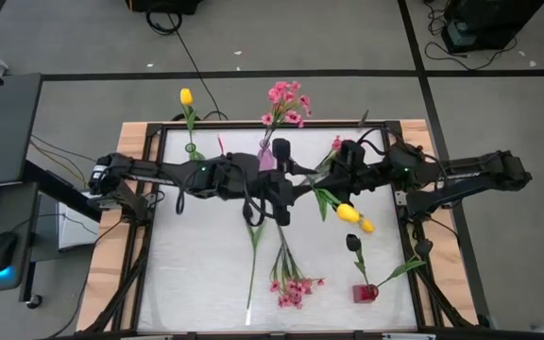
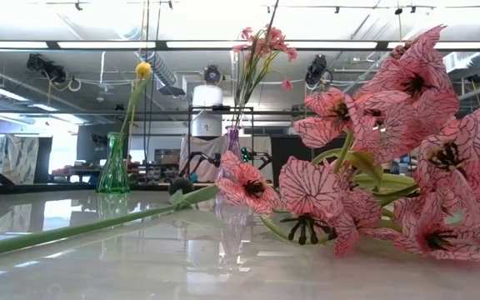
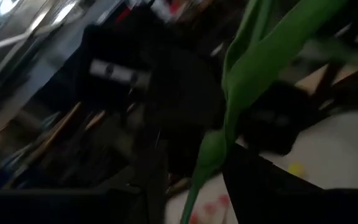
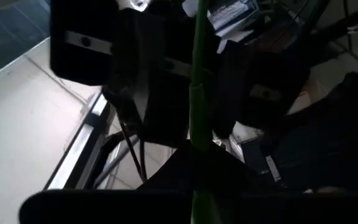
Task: Sort flowers into vase by color
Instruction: Put the top yellow flower into the green vase
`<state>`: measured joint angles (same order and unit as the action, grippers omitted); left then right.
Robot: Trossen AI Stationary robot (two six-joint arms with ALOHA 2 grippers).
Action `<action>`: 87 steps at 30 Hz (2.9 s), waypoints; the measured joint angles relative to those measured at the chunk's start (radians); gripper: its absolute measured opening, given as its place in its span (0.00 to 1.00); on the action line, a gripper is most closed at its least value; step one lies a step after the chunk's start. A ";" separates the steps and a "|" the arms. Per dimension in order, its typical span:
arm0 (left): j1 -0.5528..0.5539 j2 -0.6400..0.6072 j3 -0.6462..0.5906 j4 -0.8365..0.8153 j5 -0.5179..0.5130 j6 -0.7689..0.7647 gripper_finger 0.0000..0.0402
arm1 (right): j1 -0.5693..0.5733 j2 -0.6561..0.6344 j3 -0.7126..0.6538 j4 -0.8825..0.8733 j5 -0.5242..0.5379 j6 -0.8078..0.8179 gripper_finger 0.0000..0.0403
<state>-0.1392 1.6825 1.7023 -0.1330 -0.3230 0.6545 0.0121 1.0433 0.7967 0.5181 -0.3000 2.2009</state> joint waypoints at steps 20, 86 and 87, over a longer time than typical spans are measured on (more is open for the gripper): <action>-0.028 0.000 0.000 -0.066 -0.075 0.037 0.37 | -0.023 0.000 0.000 -0.020 -0.011 -0.028 0.11; -0.026 0.000 0.000 -0.062 -0.078 0.039 0.04 | -0.083 -0.001 0.000 -0.068 -0.232 -0.231 0.62; -0.026 0.000 0.000 -0.062 -0.078 0.039 0.04 | -0.094 -0.001 0.000 -0.072 -0.249 -0.243 0.63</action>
<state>-0.1650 1.6825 1.7027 -0.1951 -0.4011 0.6937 -0.0816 1.0424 0.7967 0.4464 -0.5486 1.9581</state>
